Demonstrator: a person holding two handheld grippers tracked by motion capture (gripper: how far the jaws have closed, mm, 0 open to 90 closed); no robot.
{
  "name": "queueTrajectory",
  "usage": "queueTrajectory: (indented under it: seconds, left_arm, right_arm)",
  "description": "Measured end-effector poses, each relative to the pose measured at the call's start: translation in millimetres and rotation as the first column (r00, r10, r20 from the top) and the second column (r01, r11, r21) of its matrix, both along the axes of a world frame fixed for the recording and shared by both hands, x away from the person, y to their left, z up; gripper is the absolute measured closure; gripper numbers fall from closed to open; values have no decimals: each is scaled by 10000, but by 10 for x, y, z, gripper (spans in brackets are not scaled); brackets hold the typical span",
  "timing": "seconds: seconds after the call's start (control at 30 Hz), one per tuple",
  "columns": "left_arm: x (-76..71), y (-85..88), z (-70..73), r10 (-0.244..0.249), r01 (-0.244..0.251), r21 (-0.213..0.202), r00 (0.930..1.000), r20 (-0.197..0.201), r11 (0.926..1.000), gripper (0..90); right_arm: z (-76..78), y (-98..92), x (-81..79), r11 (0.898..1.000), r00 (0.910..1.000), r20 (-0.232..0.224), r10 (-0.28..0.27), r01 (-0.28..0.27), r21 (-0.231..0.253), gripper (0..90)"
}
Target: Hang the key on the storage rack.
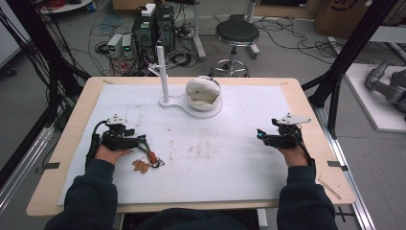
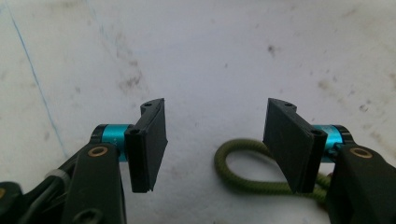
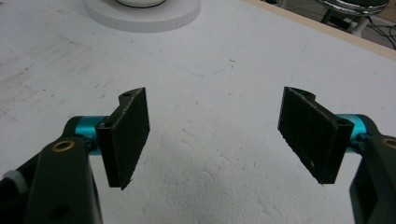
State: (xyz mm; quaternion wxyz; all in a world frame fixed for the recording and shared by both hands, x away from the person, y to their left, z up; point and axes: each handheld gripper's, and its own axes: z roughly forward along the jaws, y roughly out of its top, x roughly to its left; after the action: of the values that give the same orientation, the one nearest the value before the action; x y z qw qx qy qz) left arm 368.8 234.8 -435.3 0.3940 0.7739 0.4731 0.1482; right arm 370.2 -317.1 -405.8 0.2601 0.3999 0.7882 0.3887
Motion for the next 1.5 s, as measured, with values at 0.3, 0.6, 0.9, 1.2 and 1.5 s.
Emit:
queueTrajectory:
  seconds: [0.3, 0.6, 0.9, 1.2, 1.5]
  left_arm:
    - [-39, 55, 1, -601, 614, 396, 9977, -324, 9973, 474]
    - [-57, -78, -15, -1386, 1404, 1831, 9901, -230, 9730, 753]
    - [-62, -77, 84, -1297, 1174, 1566, 9891, 704, 9807, 836]
    - [-143, 81, 341, -459, 845, -1311, 9609, 2730, 9878, 842]
    - [-243, 65, 549, -112, 960, -1853, 9108, 4127, 9780, 843]
  right_arm:
    - [-3, 7, -9, 10000, 10000, -69, 22, -22, -29, 255]
    - [-9, 2, -7, 10000, 9999, -121, -11, 11, -66, 255]
    - [-6, -4, -14, 9999, 9999, -117, -27, 26, -111, 257]
    - [-12, -19, -25, 10000, 9999, -136, -75, 74, -43, 258]
    - [-9, -30, -26, 10000, 10000, -20, -64, 64, 8, 258]
